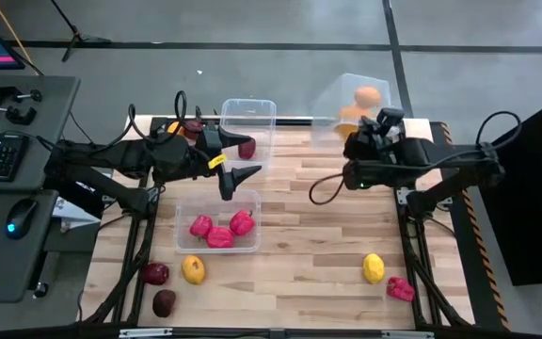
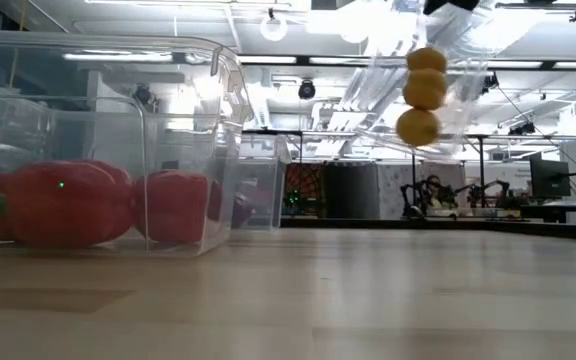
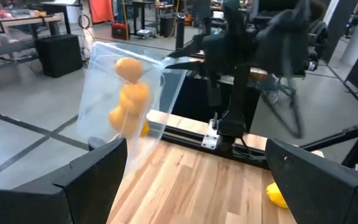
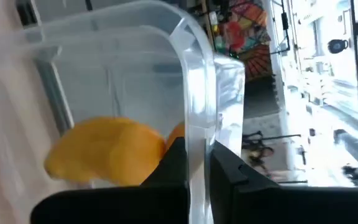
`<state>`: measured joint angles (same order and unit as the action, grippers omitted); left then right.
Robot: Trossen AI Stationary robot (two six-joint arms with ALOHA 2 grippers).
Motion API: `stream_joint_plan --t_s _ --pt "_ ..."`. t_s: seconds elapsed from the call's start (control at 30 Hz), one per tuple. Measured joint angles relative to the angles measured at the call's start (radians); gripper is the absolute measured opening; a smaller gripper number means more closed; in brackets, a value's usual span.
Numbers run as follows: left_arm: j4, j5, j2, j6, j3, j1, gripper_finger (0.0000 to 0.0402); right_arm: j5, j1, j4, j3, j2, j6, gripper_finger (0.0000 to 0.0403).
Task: Sort produce into baskets
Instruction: Remove the yellow bell pepper from the middle right transparent bin
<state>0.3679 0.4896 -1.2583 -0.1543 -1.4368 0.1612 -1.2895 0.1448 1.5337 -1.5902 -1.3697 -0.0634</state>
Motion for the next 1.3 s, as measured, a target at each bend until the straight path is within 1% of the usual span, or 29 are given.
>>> stream_joint_plan --t_s 0.07,0.13,0.2,0.3,0.33,0.47,0.6,0.67,0.73,0.83,0.9,1.0,1.07,1.13,1.2,1.3 --pt "0.0 0.001 0.0 0.0 0.0 0.0 0.0372 0.033 0.002 0.006 0.0 0.0 -0.057 0.0004" --pt "0.0 0.001 0.0 -0.002 0.0 0.0 0.0372 0.1 -0.001 0.036 0.002 -0.001 -0.131 0.0004" --pt "0.0 0.001 0.0 -0.006 0.0 0.0 0.0372 0.152 -0.002 0.042 0.006 -0.001 -0.17 0.0004" --pt "0.0 0.001 0.0 -0.009 0.0 0.0 0.0372 0.166 0.001 0.036 0.031 -0.001 -0.227 0.0004" --pt "0.0 0.001 0.0 -0.009 0.0 0.0 0.0372 0.186 0.0 0.035 0.038 -0.001 -0.242 0.0004" --pt "0.0 -0.004 0.0 -0.011 0.0 0.001 0.0372 0.32 0.0 0.039 0.073 -0.001 -0.327 0.0004" --pt "0.0 -0.007 0.0 -0.021 0.0 0.003 0.0372 0.413 -0.003 0.036 0.102 -0.001 -0.467 0.0004" --pt "0.0 -0.008 0.0 -0.028 0.0 0.003 0.0372 0.474 -0.026 0.023 0.101 -0.001 -0.525 0.0004" --pt "0.001 -0.008 0.0 -0.027 -0.001 0.003 0.0372 0.566 -0.059 0.016 0.089 0.002 -0.561 0.0004" --pt "0.022 -0.009 0.008 -0.004 -0.001 0.003 0.0372 0.734 -0.121 0.018 0.063 0.025 -0.588 0.0004" --pt "0.06 -0.025 0.025 0.006 -0.001 0.004 0.0372 0.874 -0.175 0.011 0.054 0.051 -0.589 0.0004" --pt "0.167 -0.083 0.079 -0.01 -0.001 0.008 0.0372 1.121 -0.274 -0.015 0.055 0.097 -0.565 0.0004" --pt "0.248 -0.108 0.124 -0.05 -0.001 0.021 0.0372 1.236 -0.347 -0.03 0.054 0.129 -0.536 0.0004" --pt "0.301 -0.107 0.165 -0.088 -0.001 0.042 0.0372 1.301 -0.417 -0.033 0.054 0.149 -0.523 0.0004" --pt "0.331 -0.094 0.2 -0.119 -0.002 0.071 0.0372 1.335 -0.477 -0.038 0.054 0.154 -0.498 0.0004" --pt "0.331 -0.082 0.233 -0.133 -0.002 0.115 0.0372 1.386 -0.552 -0.038 0.054 0.152 -0.452 0.0004"
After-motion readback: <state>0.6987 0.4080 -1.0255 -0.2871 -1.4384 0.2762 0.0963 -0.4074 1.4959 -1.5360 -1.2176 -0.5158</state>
